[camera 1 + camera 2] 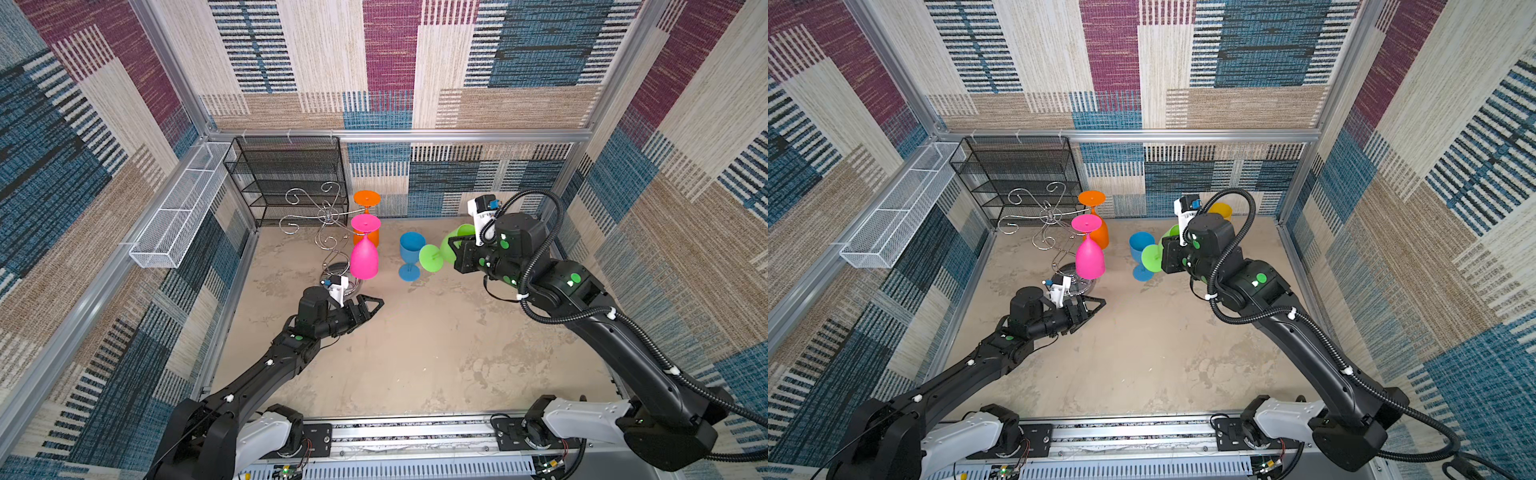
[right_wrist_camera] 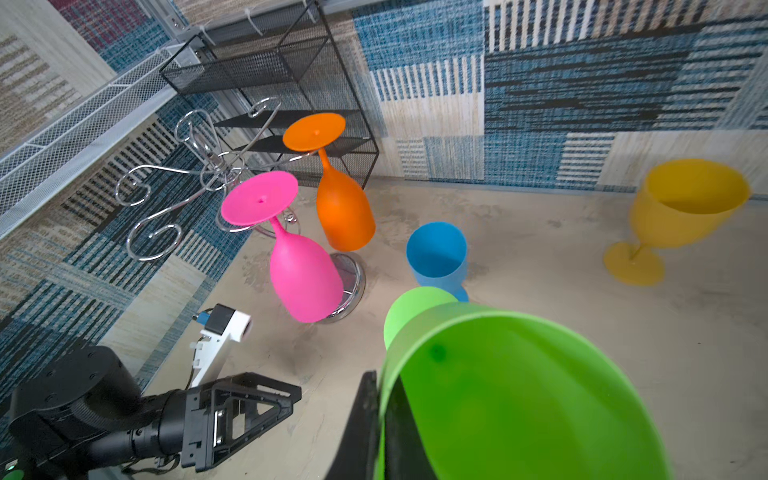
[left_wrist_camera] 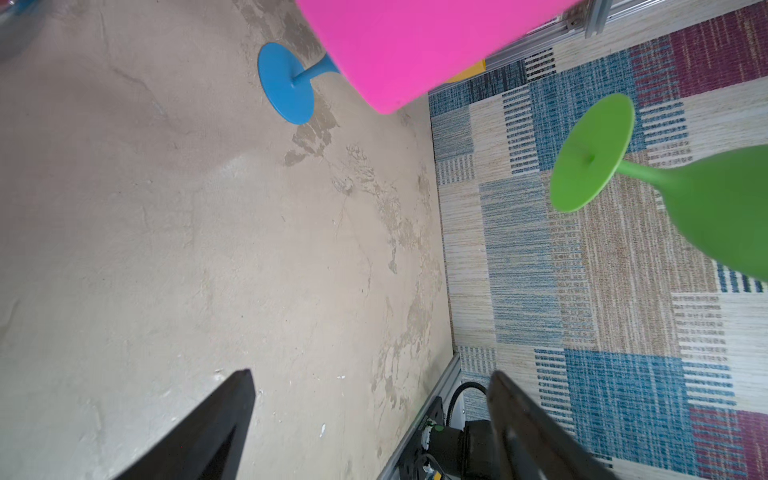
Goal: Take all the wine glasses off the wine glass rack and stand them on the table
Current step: 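Open the left gripper to release the green glass base, then carry the green glass upright beside the yellow glass with the right gripper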
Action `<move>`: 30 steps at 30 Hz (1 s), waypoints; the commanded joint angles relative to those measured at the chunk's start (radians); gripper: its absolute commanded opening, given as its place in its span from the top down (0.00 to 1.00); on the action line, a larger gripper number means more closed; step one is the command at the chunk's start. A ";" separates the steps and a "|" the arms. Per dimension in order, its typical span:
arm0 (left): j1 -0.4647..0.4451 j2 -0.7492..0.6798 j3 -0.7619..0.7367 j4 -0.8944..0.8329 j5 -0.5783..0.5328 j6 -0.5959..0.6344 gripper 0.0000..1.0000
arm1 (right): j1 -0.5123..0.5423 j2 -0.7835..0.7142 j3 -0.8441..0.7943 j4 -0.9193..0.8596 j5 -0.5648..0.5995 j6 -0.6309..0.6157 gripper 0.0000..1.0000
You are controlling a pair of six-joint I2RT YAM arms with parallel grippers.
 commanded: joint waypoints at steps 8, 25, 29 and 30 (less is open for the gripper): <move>-0.001 -0.008 0.041 -0.089 -0.002 0.114 0.08 | -0.124 0.082 0.096 -0.044 0.046 -0.070 1.00; -0.001 -0.215 0.164 -0.408 -0.084 0.311 0.08 | -0.267 0.450 0.305 -0.019 -0.020 -0.194 1.00; -0.001 -0.243 0.235 -0.471 -0.048 0.396 0.08 | -0.283 0.549 0.389 -0.049 -0.022 -0.210 1.00; -0.001 -0.247 0.254 -0.488 -0.046 0.417 0.08 | -0.286 0.569 0.406 -0.053 -0.026 -0.212 1.00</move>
